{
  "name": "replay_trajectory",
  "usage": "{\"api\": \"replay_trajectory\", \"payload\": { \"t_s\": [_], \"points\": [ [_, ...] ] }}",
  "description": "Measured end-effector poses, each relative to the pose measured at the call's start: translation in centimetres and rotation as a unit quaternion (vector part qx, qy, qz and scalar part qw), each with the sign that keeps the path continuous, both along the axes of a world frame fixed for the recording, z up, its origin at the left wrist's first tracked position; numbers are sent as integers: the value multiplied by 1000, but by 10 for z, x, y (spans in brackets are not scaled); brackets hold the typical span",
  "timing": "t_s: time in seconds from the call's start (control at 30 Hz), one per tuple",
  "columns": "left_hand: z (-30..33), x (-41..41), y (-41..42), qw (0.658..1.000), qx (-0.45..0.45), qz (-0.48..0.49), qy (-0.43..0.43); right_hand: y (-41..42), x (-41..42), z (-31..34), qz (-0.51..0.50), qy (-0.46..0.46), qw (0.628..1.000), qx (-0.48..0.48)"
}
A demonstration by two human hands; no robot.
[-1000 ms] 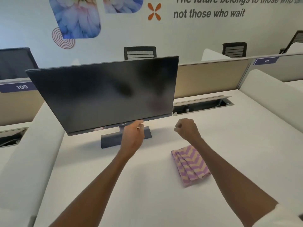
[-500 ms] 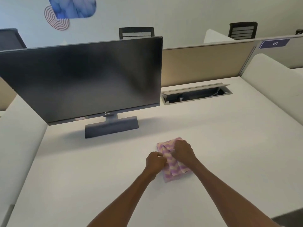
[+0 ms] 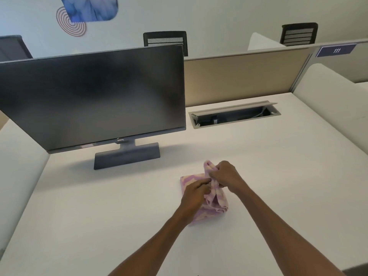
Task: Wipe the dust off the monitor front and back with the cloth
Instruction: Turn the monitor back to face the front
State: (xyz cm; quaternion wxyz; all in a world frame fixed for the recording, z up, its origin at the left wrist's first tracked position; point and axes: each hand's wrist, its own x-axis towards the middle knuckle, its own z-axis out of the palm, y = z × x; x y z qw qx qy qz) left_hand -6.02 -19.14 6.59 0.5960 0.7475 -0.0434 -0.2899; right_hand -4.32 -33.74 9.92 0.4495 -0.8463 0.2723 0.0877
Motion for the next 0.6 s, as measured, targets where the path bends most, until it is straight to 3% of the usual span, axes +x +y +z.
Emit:
{"api": "replay_trajectory", "payload": {
  "t_s": [0.1, 0.2, 0.4, 0.6],
  "points": [
    [-21, 5, 4, 975, 187, 87, -79, -14, 4, 10, -24, 4, 999, 40],
    [-36, 6, 10, 944, 307, 108, -50, -25, 4, 16, -33, 0, 997, 71],
    [-46, 9, 9, 937, 343, 62, -20, -41, -7, 16, -31, 1, 999, 44],
    [-40, 28, 7, 945, 321, 51, -39, -63, -18, 5, -60, -16, 996, 57]
  ]
}}
